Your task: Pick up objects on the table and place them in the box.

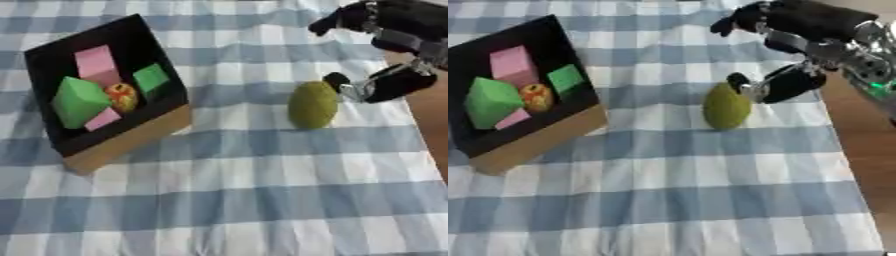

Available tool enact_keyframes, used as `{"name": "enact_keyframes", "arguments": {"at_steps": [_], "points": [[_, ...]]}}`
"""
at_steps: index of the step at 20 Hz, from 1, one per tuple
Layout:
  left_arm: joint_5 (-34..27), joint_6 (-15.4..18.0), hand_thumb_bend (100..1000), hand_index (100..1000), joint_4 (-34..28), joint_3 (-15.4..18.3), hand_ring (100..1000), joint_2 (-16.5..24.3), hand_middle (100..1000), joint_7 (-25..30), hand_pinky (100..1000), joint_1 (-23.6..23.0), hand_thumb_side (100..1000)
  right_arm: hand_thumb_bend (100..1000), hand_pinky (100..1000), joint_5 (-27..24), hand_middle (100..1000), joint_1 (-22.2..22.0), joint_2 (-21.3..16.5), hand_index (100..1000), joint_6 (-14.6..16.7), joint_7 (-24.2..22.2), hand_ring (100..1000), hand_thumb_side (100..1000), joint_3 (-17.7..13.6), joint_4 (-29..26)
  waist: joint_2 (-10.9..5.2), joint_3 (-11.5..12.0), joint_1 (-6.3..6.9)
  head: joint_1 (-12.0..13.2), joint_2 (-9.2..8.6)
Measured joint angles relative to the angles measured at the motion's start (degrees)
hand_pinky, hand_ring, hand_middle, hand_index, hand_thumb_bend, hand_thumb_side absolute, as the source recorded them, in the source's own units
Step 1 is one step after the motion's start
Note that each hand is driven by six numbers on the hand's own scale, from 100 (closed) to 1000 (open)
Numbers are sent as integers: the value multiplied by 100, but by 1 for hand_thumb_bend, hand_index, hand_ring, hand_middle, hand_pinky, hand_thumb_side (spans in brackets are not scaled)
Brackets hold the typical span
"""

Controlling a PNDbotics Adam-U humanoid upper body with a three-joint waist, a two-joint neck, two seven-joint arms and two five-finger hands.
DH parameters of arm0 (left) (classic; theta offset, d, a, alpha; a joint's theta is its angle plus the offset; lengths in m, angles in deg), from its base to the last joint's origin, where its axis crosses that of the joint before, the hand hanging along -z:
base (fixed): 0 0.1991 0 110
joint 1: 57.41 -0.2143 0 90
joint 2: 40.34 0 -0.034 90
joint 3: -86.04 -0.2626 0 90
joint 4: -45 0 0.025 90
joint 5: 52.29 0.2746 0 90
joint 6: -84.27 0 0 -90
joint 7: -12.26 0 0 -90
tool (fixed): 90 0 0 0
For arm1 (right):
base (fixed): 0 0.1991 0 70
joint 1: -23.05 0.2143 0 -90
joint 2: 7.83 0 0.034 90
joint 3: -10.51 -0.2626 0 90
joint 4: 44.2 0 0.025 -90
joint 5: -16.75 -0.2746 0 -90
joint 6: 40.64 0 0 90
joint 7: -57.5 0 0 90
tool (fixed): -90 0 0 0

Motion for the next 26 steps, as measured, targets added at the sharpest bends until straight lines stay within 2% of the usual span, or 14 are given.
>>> {"name": "enact_keyframes", "arguments": {"at_steps": [3,9,20,26], "points": [[0,-7,403,802,0,0,801,-1,708,-2,776,-1,721,129,894,91,805,-177,7,941,-102,16,895,347,-9,-3,1,0,17,4,-1],[-2,-30,402,802,0,-1,802,-5,709,5,775,-1,723,182,907,352,842,-330,112,960,-288,-68,919,368,6,4,4,4,17,3,-10],[-18,-56,400,801,0,-2,803,-53,711,3,774,-4,725,235,914,587,850,-274,418,963,-185,-321,927,342,186,684,5,41,17,-5,-33],[-43,-67,399,800,0,-3,804,-56,712,13,773,-5,727,226,913,635,841,-254,550,959,-143,-371,925,353,259,1088,6,47,38,-6,-34]]}}
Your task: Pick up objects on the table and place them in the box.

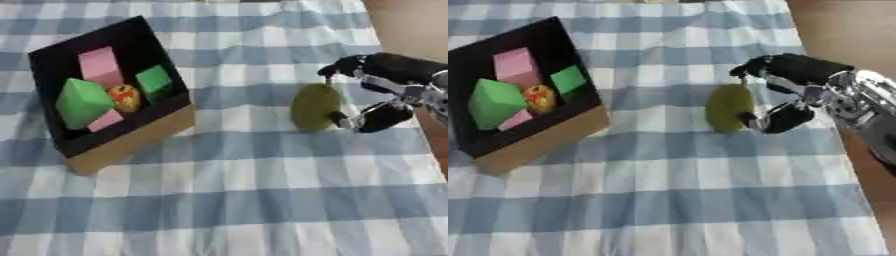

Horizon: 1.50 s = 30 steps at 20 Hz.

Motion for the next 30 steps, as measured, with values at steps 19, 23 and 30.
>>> {"name": "enact_keyframes", "arguments": {"at_steps": [19,23,30], "points": [[-18,-20,396,798,0,-3,806,-48,714,8,770,-1,728,100,842,-280,583,176,258,748,-64,351,771,129,117,385,0,33,4,27,0],[-18,-27,395,798,0,-3,806,-48,714,1,769,-1,727,100,821,-466,573,118,259,746,-146,486,738,117,97,290,0,32,4,34,2],[-18,-29,394,796,0,-2,806,-48,714,-1,768,-1,727,100,766,-776,487,51,257,664,-250,768,664,111,28,20,0,25,4,47,4]]}}
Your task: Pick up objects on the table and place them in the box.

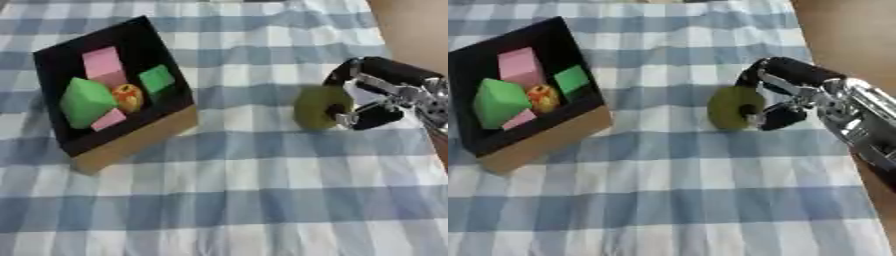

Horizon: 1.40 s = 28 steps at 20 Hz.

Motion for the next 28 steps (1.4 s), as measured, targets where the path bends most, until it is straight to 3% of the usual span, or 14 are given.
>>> {"name": "enact_keyframes", "arguments": {"at_steps": [10,18,23,28], "points": [[0,-2,392,795,0,1,806,0,714,-1,767,0,726,100,761,-85,480,343,-171,658,71,400,646,100,-217,-743,-2,-30,0,28,2],[0,-23,397,795,0,0,804,1,713,7,766,0,722,100,766,-122,486,1442,-235,662,167,257,653,100,-180,-1077,-6,-23,-3,16,9],[1,-28,401,794,0,-1,802,3,713,13,765,0,720,100,766,-192,489,2555,223,661,216,-163,655,100,163,-854,-26,11,-7,-49,24],[0,-24,403,794,0,-25,801,3,714,17,765,0,718,100,765,-47,489,3539,1175,660,385,-563,656,100,591,-134,-29,71,-40,-147,32]]}}
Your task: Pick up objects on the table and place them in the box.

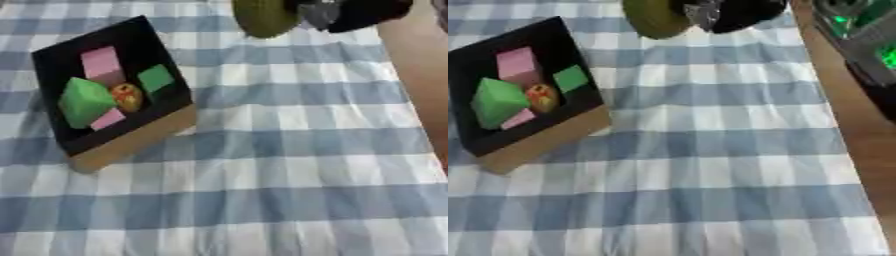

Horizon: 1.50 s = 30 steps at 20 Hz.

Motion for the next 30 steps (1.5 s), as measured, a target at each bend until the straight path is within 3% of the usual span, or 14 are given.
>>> {"name": "enact_keyframes", "arguments": {"at_steps": [7,15,21,25,26,28,30], "points": [[-42,35,405,793,0,-17,801,-5,714,35,765,70,717,100,766,570,492,682,1356,664,311,-146,663,100,376,1439,0,208,-64,-152,-33],[-102,69,405,793,0,-52,802,-101,715,75,764,213,718,100,771,1390,507,641,2329,682,826,387,676,100,388,3195,7,426,-109,-331,-126],[-141,79,405,792,0,-78,803,-112,716,90,763,260,718,100,801,1612,576,580,2733,742,1290,679,740,100,248,4119,28,485,-134,-377,-142],[-149,78,403,792,0,-78,803,-149,716,104,763,261,720,100,855,1629,760,588,2828,909,1485,509,843,100,135,4382,41,482,-134,-377,-142],[-149,76,403,792,0,-78,803,-150,716,107,763,261,720,100,886,1652,817,600,2831,956,1529,439,894,179,114,4392,41,477,-134,-377,-142],[-149,72,403,792,0,-78,803,-150,716,111,762,261,720,100,916,1731,827,612,2831,953,1595,342,920,263,76,4391,41,465,-134,-375,-142],[-149,66,403,793,0,-78,803,-150,717,117,762,260,721,146,920,1811,809,624,2830,940,1627,297,918,259,36,4371,41,456,-134,-373,-142]]}}
